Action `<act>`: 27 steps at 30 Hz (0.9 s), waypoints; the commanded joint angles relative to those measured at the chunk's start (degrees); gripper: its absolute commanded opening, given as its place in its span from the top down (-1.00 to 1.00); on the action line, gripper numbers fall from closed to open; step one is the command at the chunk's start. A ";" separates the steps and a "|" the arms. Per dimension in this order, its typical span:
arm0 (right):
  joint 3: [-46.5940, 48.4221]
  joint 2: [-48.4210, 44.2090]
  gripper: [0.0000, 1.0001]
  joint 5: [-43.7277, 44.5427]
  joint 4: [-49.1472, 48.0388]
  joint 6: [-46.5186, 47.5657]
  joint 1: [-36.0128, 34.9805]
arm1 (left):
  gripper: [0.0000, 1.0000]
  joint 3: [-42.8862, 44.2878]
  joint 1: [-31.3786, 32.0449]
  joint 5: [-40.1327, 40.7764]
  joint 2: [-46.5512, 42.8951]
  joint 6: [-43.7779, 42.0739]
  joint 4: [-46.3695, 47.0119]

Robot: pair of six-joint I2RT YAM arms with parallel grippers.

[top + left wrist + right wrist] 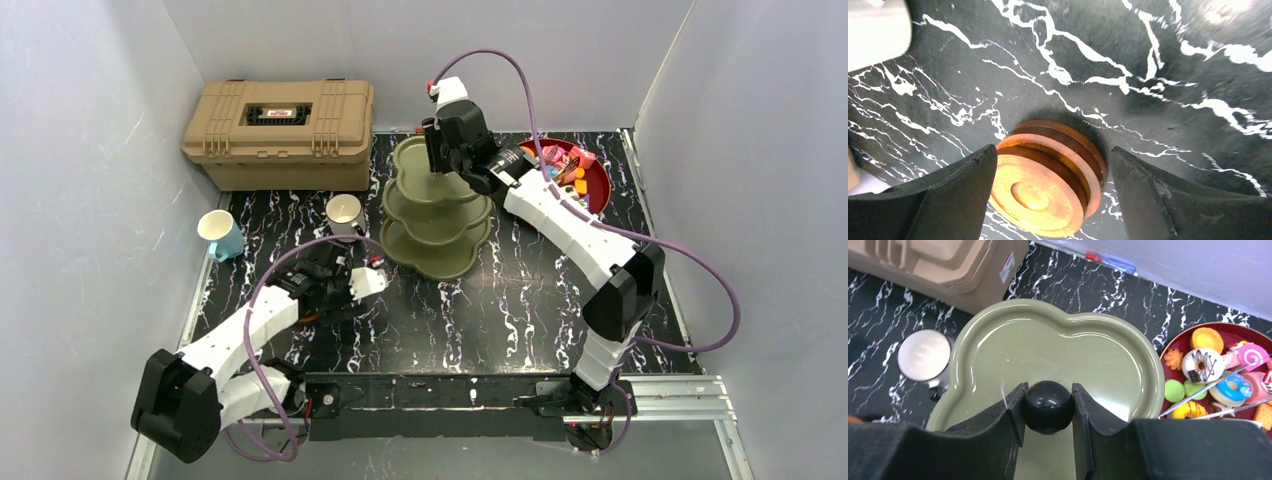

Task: Serve the afternoon tea
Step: Move the desert table to the center of the board.

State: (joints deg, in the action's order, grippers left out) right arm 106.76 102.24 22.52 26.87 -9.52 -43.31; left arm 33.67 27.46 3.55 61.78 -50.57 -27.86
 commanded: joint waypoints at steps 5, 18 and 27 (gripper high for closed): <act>-4.53 -9.35 0.79 0.24 0.21 -3.14 -4.96 | -0.86 9.42 -0.20 -17.04 -6.38 10.89 -11.92; -6.24 -10.37 0.57 -4.85 3.62 1.33 -6.61 | -0.96 14.96 -0.22 -23.68 -10.05 17.19 -16.22; -0.11 -9.28 -0.55 -8.63 6.85 3.83 -6.61 | -0.96 17.19 -0.22 -23.83 -9.66 18.87 -16.25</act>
State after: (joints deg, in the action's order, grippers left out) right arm 100.14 93.27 16.43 32.47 -7.18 -49.89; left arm 48.10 27.46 -18.92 52.10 -33.01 -42.52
